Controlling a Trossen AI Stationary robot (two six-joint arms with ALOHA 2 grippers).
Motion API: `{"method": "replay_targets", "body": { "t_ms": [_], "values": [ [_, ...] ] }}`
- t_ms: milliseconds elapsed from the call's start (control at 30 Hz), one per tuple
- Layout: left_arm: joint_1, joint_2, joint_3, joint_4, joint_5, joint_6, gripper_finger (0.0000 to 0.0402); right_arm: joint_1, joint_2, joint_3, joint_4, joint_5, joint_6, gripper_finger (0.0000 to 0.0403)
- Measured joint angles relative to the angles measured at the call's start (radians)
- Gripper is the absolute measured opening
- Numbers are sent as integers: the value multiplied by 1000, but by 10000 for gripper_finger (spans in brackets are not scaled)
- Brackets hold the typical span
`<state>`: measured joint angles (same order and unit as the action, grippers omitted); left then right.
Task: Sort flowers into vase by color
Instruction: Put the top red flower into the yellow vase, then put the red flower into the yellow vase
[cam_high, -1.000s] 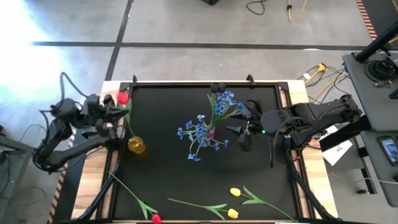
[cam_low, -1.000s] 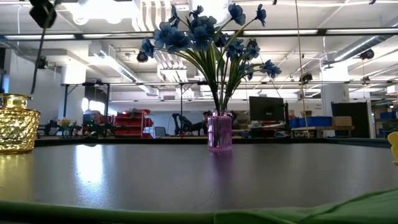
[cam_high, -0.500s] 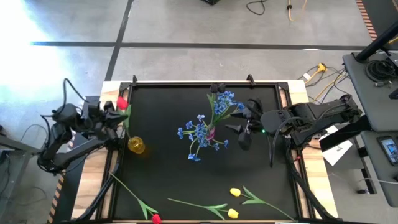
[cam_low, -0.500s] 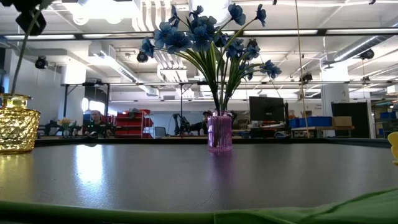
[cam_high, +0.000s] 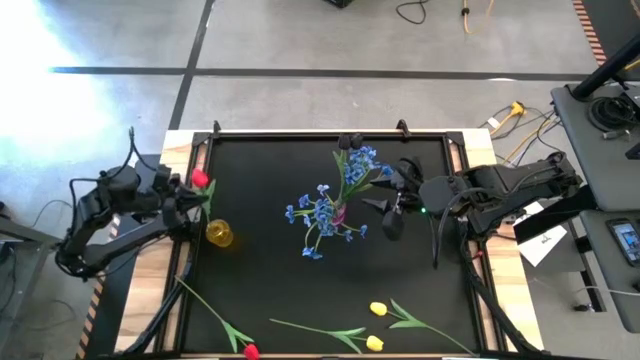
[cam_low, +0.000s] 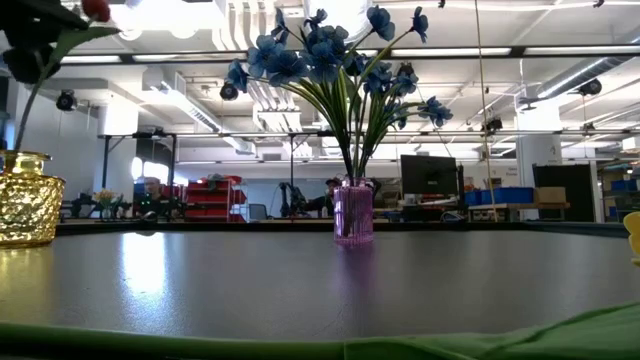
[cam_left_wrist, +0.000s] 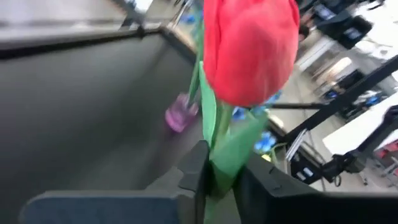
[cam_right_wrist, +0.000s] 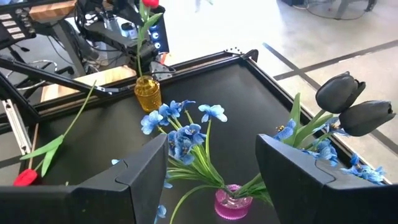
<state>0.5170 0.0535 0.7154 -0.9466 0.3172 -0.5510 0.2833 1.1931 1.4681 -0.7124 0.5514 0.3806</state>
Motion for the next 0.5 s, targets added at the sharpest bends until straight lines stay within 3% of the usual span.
{"method": "replay_targets", "body": {
  "t_ms": [200,400,500],
  "values": [
    [0,78,108,-153,-28,-29,115,-30,0,0,30,0,-33,233],
    [0,224,274,-338,99,-31,184,-47,0,0,64,-1,-68,233],
    [0,312,375,-512,106,-10,200,-47,0,0,65,0,-85,233]
  ]
}}
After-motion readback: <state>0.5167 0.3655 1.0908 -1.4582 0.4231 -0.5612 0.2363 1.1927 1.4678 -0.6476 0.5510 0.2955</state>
